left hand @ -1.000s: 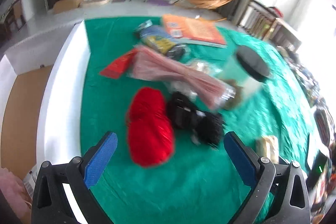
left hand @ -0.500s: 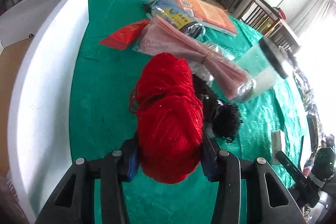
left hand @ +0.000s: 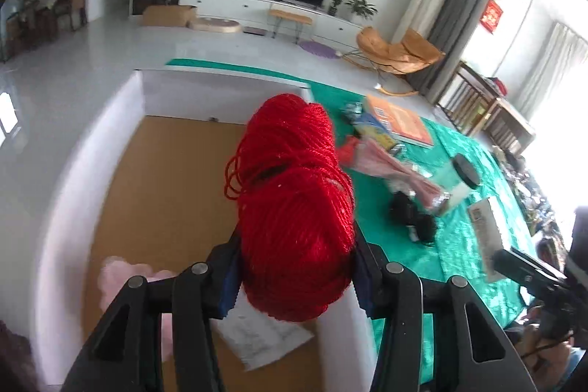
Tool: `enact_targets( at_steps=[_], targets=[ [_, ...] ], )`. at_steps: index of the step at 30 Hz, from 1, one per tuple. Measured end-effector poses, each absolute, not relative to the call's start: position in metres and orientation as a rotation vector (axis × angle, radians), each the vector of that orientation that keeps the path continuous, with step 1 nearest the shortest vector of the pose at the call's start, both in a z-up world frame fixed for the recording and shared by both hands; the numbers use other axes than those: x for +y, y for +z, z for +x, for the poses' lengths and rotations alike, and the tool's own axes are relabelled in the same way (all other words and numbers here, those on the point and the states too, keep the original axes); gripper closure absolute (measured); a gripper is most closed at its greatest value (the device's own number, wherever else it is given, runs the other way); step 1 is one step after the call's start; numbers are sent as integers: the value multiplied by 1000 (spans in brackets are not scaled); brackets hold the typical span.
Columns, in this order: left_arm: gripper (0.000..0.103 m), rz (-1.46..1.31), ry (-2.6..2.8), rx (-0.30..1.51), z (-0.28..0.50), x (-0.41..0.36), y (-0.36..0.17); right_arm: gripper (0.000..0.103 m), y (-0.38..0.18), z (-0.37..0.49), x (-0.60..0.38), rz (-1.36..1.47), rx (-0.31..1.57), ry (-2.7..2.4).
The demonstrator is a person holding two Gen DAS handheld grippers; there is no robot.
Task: Organize soft objects
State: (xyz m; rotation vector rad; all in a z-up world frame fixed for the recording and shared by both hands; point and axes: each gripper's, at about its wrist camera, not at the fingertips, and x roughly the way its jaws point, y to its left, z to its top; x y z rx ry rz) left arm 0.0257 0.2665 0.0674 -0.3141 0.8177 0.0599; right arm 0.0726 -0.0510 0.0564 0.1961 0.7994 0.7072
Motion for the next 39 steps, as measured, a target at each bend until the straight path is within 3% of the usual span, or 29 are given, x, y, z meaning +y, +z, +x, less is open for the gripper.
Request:
enact_targets(
  at_steps=[1, 3, 4, 5, 12, 16, 18, 24, 31, 37, 39],
  targets=[
    [41, -301, 120, 827, 20, 280, 63, 46, 63, 68, -26, 173, 803, 762],
    [14, -290, 220, 839, 10, 301, 53, 40, 67, 58, 20, 120, 817, 836],
    [14, -295, 256, 831, 4, 309, 50, 34, 66, 55, 40, 96, 838, 879],
    [14, -303, 274, 825, 0, 315, 45, 19, 62, 53, 53, 73, 864, 910],
    [14, -333, 143, 786, -2, 274, 40, 19, 25, 55, 11, -27, 836, 690],
    [14, -251, -73, 780, 10, 190, 49, 19, -21, 74, -72, -110, 821, 361],
    [7, -203, -197, 805, 16, 138, 43, 19, -47, 87, -116, -112, 860, 219],
    [6, -99, -323, 956, 37, 21, -24, 19, -83, 91, -208, -52, 902, 2],
    [6, -58, -136, 1013, 80, 20, -86, 19, -95, 105, -218, -27, 899, 14],
    [6, -5, -76, 959, 100, 37, -97, 13, -99, 112, -219, -14, 911, 3],
    [0, 35, -72, 944, 103, 33, -100, 12, -100, 113, -220, -13, 910, 3]
  ],
)
